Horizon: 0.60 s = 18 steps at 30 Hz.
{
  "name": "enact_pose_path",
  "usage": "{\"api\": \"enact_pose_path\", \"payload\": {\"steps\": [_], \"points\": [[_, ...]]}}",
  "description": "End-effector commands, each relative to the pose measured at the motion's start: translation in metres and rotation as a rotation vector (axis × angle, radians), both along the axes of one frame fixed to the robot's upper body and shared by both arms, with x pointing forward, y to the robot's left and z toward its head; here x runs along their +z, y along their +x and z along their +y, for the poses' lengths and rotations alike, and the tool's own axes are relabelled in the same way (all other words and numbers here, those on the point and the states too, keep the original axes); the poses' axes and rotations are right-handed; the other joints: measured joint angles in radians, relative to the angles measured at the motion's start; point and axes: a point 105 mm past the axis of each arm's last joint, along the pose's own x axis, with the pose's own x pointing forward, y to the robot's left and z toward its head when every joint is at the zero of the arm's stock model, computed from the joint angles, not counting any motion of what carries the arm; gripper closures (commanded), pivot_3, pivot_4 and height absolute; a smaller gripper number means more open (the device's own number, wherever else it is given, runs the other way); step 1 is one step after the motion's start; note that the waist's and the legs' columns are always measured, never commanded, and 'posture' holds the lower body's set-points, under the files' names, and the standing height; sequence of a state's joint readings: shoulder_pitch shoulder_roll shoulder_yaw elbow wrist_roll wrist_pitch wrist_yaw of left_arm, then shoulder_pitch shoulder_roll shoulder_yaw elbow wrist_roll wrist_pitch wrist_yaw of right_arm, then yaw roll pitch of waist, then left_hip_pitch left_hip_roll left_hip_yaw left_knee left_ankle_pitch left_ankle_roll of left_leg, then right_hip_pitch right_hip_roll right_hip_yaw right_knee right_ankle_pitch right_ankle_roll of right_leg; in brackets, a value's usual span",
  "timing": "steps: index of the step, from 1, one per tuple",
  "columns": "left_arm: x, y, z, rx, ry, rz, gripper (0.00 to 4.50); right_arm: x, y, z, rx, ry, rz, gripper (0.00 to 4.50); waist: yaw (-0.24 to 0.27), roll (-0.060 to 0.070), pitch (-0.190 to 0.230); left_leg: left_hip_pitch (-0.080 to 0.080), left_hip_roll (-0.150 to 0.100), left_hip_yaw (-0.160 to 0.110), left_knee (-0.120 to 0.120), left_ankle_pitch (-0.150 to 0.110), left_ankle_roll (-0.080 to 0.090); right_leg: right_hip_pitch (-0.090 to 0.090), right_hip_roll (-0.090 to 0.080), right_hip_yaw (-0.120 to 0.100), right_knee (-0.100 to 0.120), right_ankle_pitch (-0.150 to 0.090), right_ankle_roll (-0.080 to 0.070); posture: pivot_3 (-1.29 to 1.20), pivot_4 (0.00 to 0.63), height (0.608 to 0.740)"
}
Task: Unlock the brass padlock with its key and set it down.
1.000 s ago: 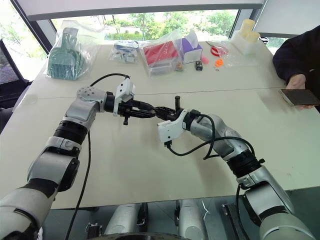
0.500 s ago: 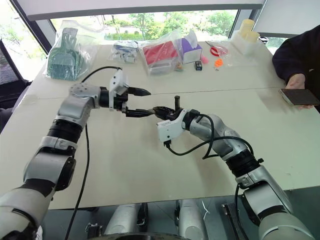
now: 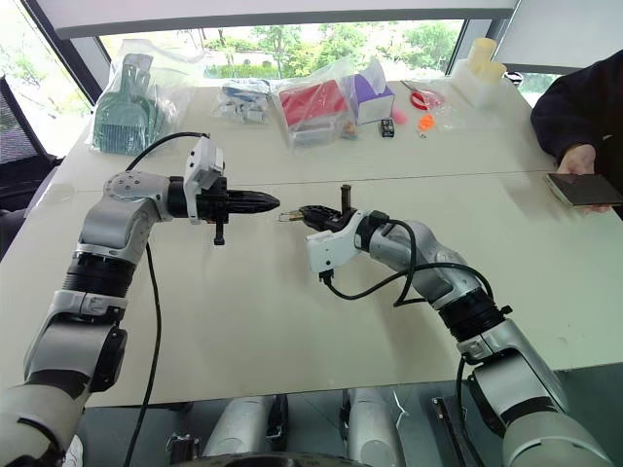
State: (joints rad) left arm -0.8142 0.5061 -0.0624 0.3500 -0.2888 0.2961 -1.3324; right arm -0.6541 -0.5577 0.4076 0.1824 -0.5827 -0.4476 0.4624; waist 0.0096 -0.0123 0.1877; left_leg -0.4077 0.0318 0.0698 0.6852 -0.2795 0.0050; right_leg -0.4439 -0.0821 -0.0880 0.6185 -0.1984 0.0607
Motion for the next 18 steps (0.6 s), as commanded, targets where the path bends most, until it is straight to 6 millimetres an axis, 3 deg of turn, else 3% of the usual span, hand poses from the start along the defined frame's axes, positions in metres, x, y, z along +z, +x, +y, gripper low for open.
{"api": "enact_pose_path", "payload": {"steps": [1,10,18], "points": [[-0.001,-0.002,-0.004,-0.002,0.006,-0.017,4.42,0.018,-0.001,0.003,0.019,0.045,-0.040,4.50,-0.001,0.000,0.000,0.000,0.000,0.000,0.000,0.000,0.000,0.000,0.000,0.000,0.000,0.000,0.000,0.00,0.150,0.740],[-0.026,0.001,-0.003,0.004,0.058,0.033,4.42,0.022,-0.002,0.005,0.024,0.054,-0.047,4.50,0.000,0.000,0.000,0.000,0.000,0.000,0.000,0.000,0.000,0.000,0.000,0.000,0.000,0.000,0.000,0.00,0.150,0.740],[-0.035,0.019,0.001,0.075,0.060,0.026,4.42,0.024,-0.004,0.008,0.034,0.066,-0.047,4.50,0.001,0.000,0.000,0.000,0.000,0.000,0.000,0.000,0.000,0.000,0.000,0.000,0.000,0.000,0.000,0.00,0.150,0.740]]}}
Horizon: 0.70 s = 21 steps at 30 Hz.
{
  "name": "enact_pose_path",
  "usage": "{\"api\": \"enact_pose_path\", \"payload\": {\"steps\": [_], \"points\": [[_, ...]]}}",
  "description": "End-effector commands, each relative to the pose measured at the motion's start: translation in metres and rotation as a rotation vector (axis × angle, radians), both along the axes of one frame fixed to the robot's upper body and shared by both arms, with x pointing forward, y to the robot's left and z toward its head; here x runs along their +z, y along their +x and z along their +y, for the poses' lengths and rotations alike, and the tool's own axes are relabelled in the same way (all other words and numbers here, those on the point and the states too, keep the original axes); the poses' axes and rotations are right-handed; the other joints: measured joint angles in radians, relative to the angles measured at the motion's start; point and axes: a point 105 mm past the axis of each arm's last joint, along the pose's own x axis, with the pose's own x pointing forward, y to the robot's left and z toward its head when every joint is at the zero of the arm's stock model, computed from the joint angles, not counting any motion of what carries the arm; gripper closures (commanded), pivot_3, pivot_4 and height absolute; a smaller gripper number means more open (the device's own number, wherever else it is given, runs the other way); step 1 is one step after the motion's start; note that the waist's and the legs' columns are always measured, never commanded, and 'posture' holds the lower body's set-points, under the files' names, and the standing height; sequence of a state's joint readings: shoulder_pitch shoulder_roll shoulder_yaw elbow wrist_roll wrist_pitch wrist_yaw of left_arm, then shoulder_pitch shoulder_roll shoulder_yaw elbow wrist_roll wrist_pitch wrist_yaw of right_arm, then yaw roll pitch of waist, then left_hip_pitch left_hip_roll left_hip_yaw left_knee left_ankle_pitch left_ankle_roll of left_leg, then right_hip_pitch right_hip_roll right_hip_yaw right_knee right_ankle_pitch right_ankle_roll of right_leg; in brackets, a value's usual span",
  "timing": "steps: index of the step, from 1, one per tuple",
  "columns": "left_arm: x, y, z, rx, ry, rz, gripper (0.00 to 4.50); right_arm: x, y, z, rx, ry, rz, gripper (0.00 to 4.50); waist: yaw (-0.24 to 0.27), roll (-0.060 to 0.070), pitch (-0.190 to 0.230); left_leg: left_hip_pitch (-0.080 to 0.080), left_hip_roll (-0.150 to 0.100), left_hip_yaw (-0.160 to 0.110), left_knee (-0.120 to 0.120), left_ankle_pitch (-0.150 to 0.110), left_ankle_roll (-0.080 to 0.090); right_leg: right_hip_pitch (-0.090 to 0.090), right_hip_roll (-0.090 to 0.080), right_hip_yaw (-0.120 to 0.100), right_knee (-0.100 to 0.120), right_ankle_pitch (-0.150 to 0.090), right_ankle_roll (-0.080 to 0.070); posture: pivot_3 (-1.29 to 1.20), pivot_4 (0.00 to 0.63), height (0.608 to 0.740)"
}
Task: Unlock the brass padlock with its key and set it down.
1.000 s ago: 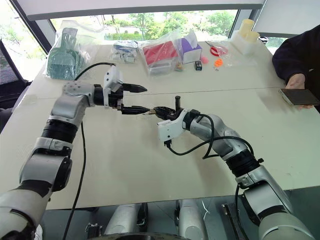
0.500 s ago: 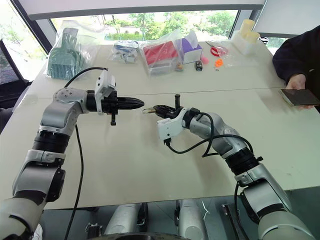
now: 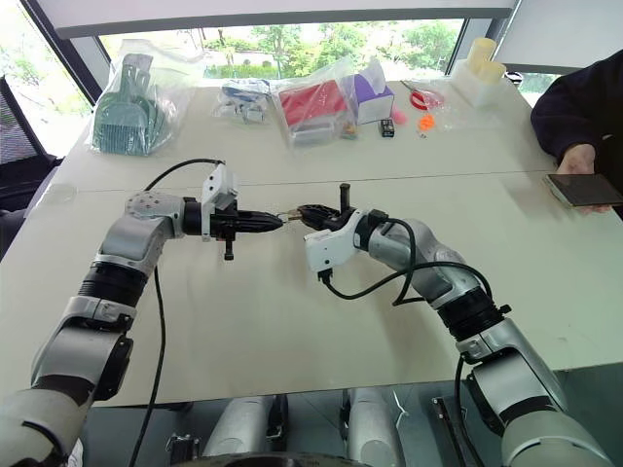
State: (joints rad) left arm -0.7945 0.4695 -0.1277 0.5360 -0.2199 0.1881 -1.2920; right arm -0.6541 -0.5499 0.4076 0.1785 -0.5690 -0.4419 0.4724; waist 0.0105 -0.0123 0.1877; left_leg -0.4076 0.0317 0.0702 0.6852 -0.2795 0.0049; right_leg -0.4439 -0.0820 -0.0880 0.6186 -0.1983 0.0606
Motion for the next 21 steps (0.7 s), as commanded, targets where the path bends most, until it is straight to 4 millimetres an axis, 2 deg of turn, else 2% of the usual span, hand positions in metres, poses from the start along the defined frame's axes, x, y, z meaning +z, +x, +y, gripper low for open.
{"api": "enact_pose_path", "payload": {"steps": [1,8,13,17,21], "points": [[0.013,0.009,0.000,0.019,-0.005,-0.071,4.42,0.024,-0.004,0.005,0.027,0.056,-0.059,4.50,-0.001,0.000,0.000,0.000,0.000,0.000,0.000,0.000,0.000,0.000,0.000,0.000,0.000,0.000,0.000,0.00,0.150,0.740],[0.021,0.017,-0.002,0.060,-0.064,-0.086,4.42,0.022,-0.005,0.006,0.029,0.059,-0.048,4.50,-0.001,0.000,0.000,0.000,0.000,0.000,0.000,0.000,0.000,0.000,0.000,0.000,0.000,0.000,0.000,0.00,0.150,0.740],[0.011,0.011,0.008,0.049,-0.007,-0.067,4.42,0.016,-0.003,0.002,0.013,0.049,-0.029,4.50,-0.003,0.000,0.000,0.000,0.000,0.000,0.000,0.000,0.000,0.000,0.000,0.000,0.000,0.000,0.000,0.00,0.150,0.740],[0.003,0.006,0.022,0.061,0.035,-0.055,4.42,0.006,0.006,-0.007,-0.026,0.033,-0.016,4.50,-0.005,0.000,0.000,0.000,0.000,0.000,0.000,0.000,0.000,0.000,0.000,0.000,0.000,0.000,0.000,0.00,0.150,0.740],[-0.002,-0.002,0.038,0.091,0.046,-0.043,4.42,-0.016,0.024,-0.019,-0.108,0.014,0.012,4.50,-0.005,0.000,0.000,0.000,0.000,0.000,0.000,0.000,0.000,0.000,0.000,0.000,0.000,0.000,0.000,0.00,0.150,0.740]]}}
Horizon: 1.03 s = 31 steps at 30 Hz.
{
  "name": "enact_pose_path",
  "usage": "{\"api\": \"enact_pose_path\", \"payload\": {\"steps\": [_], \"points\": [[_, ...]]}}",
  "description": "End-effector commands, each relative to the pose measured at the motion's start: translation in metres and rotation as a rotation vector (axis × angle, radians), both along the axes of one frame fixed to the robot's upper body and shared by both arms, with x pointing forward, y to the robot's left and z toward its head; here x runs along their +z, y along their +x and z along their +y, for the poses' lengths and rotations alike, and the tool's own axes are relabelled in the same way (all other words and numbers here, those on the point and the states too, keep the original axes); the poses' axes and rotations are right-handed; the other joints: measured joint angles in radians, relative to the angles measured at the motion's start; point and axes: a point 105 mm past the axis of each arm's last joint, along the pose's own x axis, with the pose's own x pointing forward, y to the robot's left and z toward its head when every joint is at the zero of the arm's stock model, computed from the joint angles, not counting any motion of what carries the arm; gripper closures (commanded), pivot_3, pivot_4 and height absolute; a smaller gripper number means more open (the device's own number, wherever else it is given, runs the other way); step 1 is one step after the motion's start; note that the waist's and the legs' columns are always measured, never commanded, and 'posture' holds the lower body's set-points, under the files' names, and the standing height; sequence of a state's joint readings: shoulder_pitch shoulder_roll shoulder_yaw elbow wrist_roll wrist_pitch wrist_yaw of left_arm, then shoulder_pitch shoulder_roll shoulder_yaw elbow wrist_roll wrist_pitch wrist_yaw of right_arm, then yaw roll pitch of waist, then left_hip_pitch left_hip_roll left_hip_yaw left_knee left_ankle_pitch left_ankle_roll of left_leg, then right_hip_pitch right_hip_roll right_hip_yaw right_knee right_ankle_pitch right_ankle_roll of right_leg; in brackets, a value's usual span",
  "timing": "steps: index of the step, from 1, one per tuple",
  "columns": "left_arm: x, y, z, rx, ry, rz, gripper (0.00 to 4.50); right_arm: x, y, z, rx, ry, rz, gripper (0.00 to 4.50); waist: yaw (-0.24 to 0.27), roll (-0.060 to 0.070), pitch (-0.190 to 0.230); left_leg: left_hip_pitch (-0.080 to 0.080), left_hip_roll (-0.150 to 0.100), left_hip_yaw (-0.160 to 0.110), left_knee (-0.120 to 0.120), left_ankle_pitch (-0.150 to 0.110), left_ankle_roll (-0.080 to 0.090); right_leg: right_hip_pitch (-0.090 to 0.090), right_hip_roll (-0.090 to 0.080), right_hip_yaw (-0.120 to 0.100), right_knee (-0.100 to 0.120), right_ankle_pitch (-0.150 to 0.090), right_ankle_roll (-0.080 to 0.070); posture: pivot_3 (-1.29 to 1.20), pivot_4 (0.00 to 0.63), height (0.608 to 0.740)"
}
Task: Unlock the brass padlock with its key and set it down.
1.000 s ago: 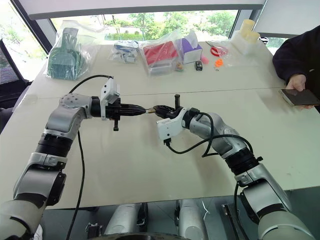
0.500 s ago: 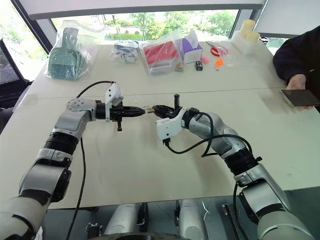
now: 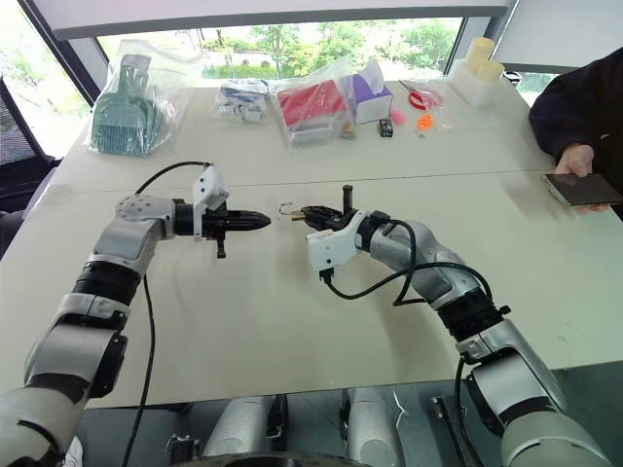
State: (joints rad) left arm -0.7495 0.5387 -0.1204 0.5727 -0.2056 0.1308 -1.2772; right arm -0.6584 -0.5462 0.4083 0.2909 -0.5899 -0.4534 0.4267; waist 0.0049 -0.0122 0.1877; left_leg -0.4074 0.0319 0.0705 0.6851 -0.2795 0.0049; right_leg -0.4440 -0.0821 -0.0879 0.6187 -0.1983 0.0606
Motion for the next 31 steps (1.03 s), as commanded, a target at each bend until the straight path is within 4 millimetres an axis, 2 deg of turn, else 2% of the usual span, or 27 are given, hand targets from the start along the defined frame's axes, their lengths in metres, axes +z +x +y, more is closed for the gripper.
{"api": "enact_pose_path", "payload": {"steps": [1,5,10,14,16,19,21,25,27,31], "points": [[0.013,-0.004,0.008,0.013,-0.010,-0.043,4.42,-0.002,0.013,-0.006,-0.042,0.010,-0.029,4.50,0.001,0.000,0.000,0.000,0.000,0.000,0.000,0.000,0.000,0.000,0.000,0.000,0.000,0.000,0.000,0.00,0.150,0.740],[0.016,-0.009,0.010,0.024,-0.017,-0.049,4.42,-0.008,0.016,-0.004,-0.034,-0.003,-0.030,4.50,0.001,0.000,0.000,0.000,0.000,0.000,0.000,0.000,0.000,0.000,0.000,0.000,0.000,0.000,0.000,0.00,0.150,0.740],[0.019,-0.015,0.008,0.041,-0.034,-0.061,4.50,-0.012,0.011,0.003,0.009,-0.018,-0.019,2.28,-0.002,0.000,0.000,0.000,0.000,0.000,0.000,0.000,0.000,0.000,0.000,0.001,0.000,0.000,0.000,0.00,0.150,0.740],[0.018,-0.022,0.007,0.023,-0.002,-0.067,4.50,-0.014,-0.001,-0.005,0.034,-0.045,0.040,0.11,0.000,0.000,0.000,0.000,0.000,0.000,0.000,0.000,0.000,0.000,0.000,0.001,0.000,0.000,0.000,0.00,0.150,0.740],[0.020,-0.023,0.007,0.023,-0.002,-0.069,4.50,-0.015,-0.007,-0.013,0.035,-0.071,0.069,0.05,0.004,0.000,0.000,0.000,0.000,0.000,0.000,0.000,0.000,0.000,0.000,0.001,0.000,0.000,0.000,0.00,0.150,0.740],[0.028,-0.023,0.003,0.016,-0.018,-0.079,4.50,-0.004,-0.012,-0.031,-0.029,-0.021,0.156,0.05,0.009,0.000,0.000,0.000,0.000,0.000,0.000,0.000,0.000,0.000,0.000,0.001,0.000,0.000,0.000,0.00,0.150,0.740],[0.033,-0.024,0.002,0.012,-0.025,-0.086,4.50,0.001,-0.017,-0.047,-0.103,0.087,0.336,0.05,0.009,0.000,0.000,0.000,0.000,0.000,0.000,0.000,0.000,0.001,0.000,0.001,0.000,0.000,0.000,0.00,0.150,0.740],[0.035,-0.026,0.002,0.020,-0.031,-0.093,4.50,0.013,-0.030,-0.060,-0.196,0.330,0.642,0.05,0.005,0.000,0.000,0.001,0.000,0.000,0.000,0.000,0.000,0.001,0.000,0.001,0.000,0.000,0.000,0.00,0.150,0.740],[0.036,-0.029,0.004,0.034,-0.045,-0.089,4.50,0.014,-0.043,-0.069,-0.238,0.406,0.835,0.05,0.005,0.000,0.000,0.001,0.001,0.000,0.000,0.000,0.000,0.001,0.000,0.001,0.001,0.000,0.000,0.00,0.150,0.740],[0.035,-0.033,0.009,0.059,-0.061,-0.074,4.50,0.020,-0.059,-0.077,-0.286,0.509,1.027,0.05,0.008,0.000,0.000,0.002,0.001,-0.001,0.000,0.000,0.000,0.001,0.000,0.001,0.003,0.000,-0.001,0.00,0.150,0.740]]}}
